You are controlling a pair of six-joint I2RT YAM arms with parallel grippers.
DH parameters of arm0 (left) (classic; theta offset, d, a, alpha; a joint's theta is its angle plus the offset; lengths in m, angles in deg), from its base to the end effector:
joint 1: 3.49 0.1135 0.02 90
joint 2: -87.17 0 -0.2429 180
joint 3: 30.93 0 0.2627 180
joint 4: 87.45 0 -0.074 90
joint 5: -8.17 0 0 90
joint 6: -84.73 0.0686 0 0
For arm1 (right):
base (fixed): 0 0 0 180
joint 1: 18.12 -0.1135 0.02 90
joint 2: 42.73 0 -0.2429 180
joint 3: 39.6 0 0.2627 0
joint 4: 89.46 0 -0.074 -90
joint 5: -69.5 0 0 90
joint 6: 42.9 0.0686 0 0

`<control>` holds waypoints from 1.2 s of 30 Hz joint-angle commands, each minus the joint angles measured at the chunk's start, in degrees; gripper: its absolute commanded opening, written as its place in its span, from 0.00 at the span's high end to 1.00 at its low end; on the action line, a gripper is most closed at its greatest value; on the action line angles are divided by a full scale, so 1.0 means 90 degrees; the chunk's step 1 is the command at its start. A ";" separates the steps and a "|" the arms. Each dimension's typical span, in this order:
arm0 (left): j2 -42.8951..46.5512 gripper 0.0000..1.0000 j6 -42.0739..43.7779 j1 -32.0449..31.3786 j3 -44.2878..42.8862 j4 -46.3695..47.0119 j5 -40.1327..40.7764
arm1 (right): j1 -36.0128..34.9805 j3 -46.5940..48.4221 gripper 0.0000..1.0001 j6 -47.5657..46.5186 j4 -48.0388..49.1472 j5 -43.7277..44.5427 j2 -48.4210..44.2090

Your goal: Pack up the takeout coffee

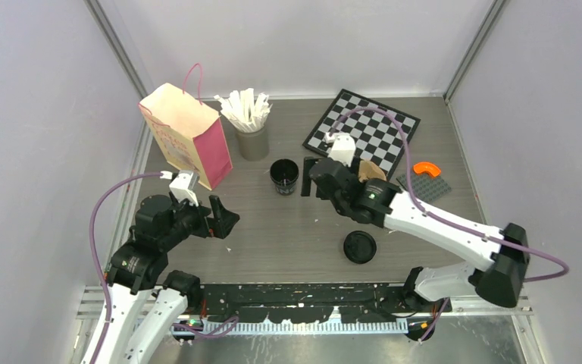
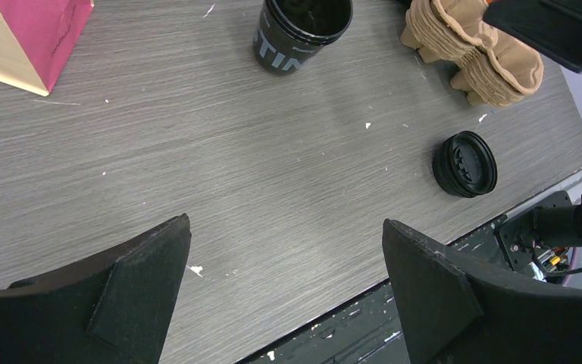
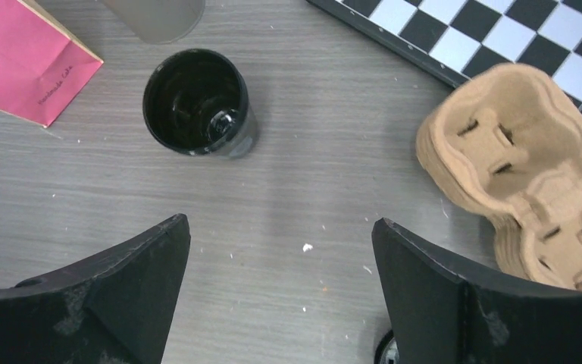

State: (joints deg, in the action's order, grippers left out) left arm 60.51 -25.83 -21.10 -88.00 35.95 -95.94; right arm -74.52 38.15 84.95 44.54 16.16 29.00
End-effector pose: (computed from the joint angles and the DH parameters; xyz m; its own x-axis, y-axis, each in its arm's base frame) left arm 0.1432 -0.0630 0.2934 -0.5701 -0.1764 -0.8024 0.3222 0.8504 -0.4159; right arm 0.2023 0.2305 0.2888 -0.5354 0.0836 -0.8405 -0.1095 0.9798 0.1673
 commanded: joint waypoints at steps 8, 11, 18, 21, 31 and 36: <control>0.0153 0.00 -0.0011 0.0023 0.0051 0.0244 0.0073 | 0.0637 0.2385 0.47 -0.0814 0.0501 -0.0378 0.2581; 0.0153 0.00 -0.0011 0.0023 0.0048 0.0236 0.0072 | 0.0796 0.2845 0.57 -0.0965 0.0249 -0.0345 0.3143; 0.0188 0.00 -0.0011 0.0023 0.0051 0.0249 0.0058 | 0.1157 0.3131 0.57 -0.1181 0.0021 -0.1191 0.3691; 0.0151 0.01 -0.0011 0.0022 0.0051 0.0243 0.0021 | 0.1226 0.3149 0.59 -0.1197 0.0021 -0.1436 0.3797; 0.0132 0.01 -0.0016 0.0023 0.0060 0.0251 0.0016 | 0.1257 0.3311 0.68 -0.1338 -0.0073 -0.1474 0.4189; 0.0139 0.01 -0.0021 0.0023 0.0058 0.0249 0.0025 | 0.1257 0.3345 0.72 -0.1374 -0.0099 -0.1318 0.4239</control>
State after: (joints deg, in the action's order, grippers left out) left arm 61.65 -25.85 -21.10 -87.65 36.06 -95.75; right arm -63.07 65.76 73.58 43.85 2.77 67.42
